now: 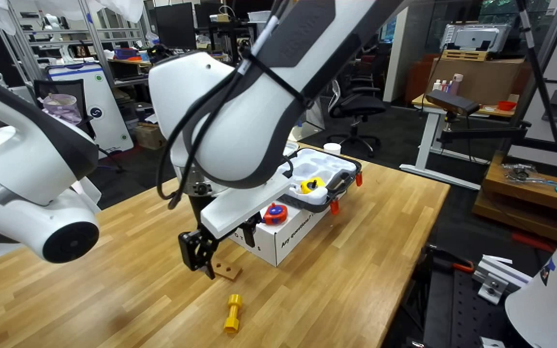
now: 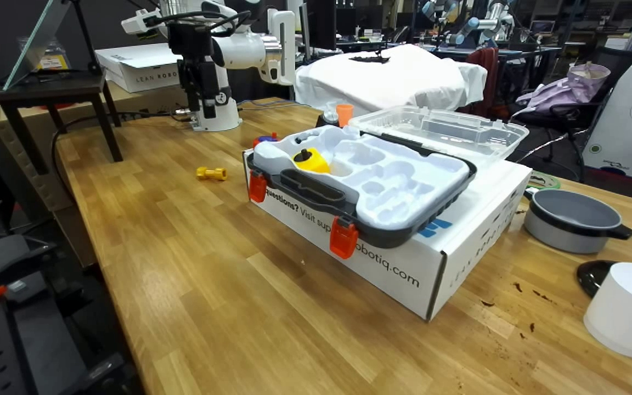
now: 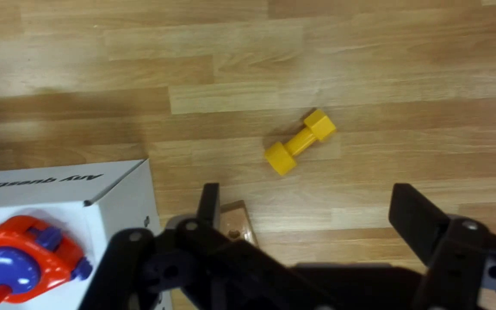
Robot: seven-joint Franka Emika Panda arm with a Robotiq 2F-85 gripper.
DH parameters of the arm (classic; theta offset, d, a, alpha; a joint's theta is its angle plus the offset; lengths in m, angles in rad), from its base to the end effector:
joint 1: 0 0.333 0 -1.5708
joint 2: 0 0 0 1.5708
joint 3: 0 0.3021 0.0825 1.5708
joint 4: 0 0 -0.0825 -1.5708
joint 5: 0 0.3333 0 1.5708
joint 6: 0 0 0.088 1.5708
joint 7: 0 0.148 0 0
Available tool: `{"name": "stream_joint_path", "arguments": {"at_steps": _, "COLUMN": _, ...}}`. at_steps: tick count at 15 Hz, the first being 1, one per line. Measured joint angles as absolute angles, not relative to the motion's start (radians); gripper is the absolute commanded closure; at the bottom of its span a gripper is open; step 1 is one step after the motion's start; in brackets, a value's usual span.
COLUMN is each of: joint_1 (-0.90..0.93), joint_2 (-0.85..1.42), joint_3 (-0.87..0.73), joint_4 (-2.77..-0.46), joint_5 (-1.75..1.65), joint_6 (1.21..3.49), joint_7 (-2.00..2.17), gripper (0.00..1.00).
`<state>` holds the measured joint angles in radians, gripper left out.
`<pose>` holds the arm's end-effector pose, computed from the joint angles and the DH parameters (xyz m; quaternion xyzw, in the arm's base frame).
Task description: Pick the object and put it on the right on the table
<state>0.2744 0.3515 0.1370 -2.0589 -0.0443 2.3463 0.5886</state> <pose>0.4996 0.2155 0.2436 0.9966 -0.0759 -0.0304 0.0071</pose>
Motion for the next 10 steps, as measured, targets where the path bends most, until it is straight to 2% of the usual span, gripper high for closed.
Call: {"name": "stream_joint_path", "arguments": {"at_steps": 10, "joint_1": 0.271, "joint_2": 0.365, "joint_3": 0.145, "joint_4": -2.04, "joint_5": 0.01, "joint_6": 2.343, "joint_7": 0.576, "gripper": 0.0}}
